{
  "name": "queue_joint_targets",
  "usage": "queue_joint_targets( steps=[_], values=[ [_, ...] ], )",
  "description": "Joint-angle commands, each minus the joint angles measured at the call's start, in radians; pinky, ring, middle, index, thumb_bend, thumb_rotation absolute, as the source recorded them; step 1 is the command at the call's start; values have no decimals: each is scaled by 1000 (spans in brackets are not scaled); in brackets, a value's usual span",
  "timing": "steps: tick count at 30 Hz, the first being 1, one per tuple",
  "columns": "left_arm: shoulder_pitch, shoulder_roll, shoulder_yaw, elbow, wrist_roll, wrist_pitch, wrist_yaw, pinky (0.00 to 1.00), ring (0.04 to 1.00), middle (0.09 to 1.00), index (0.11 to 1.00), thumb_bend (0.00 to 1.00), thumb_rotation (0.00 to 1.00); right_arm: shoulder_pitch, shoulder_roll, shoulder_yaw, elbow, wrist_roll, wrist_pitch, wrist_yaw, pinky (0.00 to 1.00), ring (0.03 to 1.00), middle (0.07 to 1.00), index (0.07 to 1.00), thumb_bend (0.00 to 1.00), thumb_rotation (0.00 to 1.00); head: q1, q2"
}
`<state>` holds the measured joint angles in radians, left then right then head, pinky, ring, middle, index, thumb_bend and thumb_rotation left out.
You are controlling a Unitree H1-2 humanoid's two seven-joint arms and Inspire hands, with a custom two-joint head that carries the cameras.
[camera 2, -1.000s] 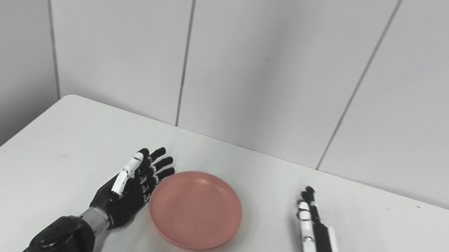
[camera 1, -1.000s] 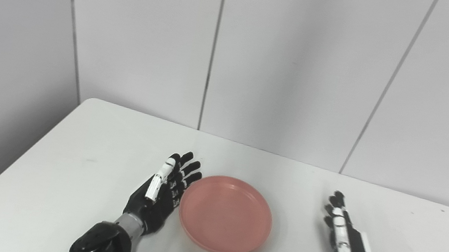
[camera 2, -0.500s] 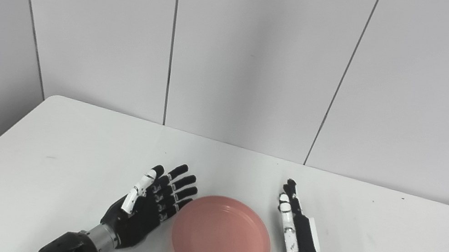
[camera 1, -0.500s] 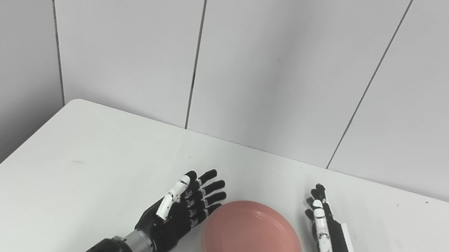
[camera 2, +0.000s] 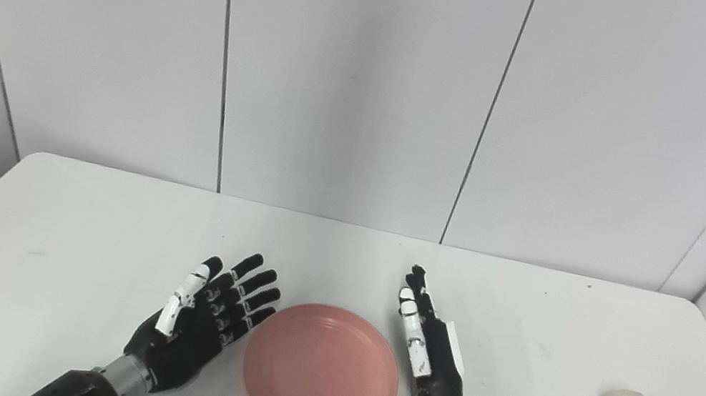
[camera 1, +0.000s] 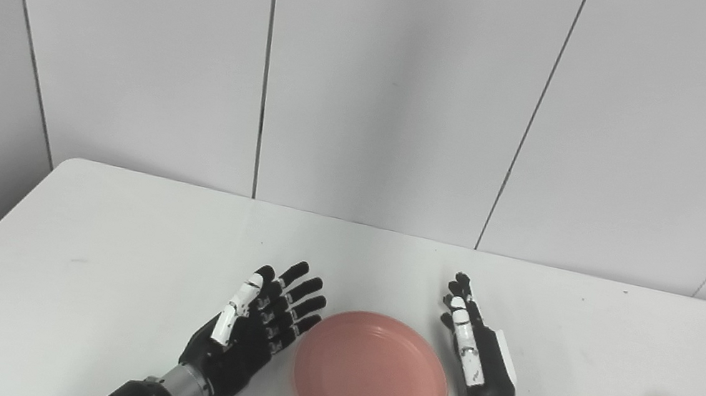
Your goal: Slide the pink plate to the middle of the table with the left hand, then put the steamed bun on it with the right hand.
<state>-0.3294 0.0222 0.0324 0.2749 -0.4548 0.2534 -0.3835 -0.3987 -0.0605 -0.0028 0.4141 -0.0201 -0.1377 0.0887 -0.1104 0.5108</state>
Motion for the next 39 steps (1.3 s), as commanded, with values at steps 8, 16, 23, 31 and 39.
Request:
queue_joint_targets(
  steps=[8,16,23,31,39],
  values=[
    [57,14,24,68,69,-82,60,922,932,946,948,431,1000,65,35,33,-83,-86,-50,-95,902,911,930,960,479,1000,-75,-13],
    [81,26,7,23,189,-174,127,939,930,946,955,462,1000,52,-1,43,-243,-222,-38,-164,780,853,896,929,612,1000,-156,-22],
    [90,61,-4,114,269,-285,136,912,905,919,924,497,1000,30,-73,20,-386,-381,-5,-214,743,825,902,927,660,977,-230,-29],
    [70,92,-11,256,308,-420,129,876,884,903,906,546,967,32,-157,-39,-643,-573,233,-171,721,812,872,894,738,837,-279,-31],
    [44,118,-11,370,304,-511,103,868,880,897,903,568,935,43,-313,-68,-766,-699,377,-53,719,823,849,825,752,614,-368,-25]
  ],
)
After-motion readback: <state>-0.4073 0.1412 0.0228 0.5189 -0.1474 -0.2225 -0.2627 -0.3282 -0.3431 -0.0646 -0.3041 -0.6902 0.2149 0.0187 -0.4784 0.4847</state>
